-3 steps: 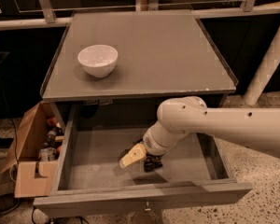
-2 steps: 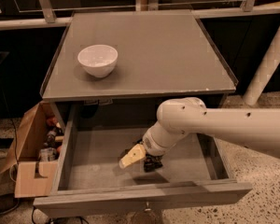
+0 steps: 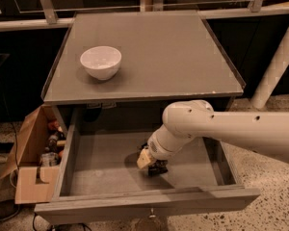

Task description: Pick rxbar chocolate from top drawer and place on counter

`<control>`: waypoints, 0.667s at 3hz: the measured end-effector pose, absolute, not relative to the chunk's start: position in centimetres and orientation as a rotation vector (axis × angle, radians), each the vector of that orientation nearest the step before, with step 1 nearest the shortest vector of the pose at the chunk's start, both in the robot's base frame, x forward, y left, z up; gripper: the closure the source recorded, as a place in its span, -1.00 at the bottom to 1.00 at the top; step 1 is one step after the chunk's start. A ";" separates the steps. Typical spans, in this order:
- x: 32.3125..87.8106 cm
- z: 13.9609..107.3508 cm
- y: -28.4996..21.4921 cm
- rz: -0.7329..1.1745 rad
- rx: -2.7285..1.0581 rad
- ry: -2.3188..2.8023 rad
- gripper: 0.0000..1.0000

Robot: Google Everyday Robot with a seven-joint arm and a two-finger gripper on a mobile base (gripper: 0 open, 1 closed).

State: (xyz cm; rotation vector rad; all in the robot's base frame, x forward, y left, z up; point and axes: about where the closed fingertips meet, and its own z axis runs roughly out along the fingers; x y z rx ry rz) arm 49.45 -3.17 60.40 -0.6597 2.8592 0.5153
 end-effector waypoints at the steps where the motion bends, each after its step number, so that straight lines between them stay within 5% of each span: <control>1: 49.4 60.4 -3.2 0.515 -0.660 2.859 0.47; 2: 49.4 60.4 -3.2 0.515 -0.660 2.859 0.93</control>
Offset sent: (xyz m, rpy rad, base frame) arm 0.0000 0.0000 0.0000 0.0000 0.0000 0.0000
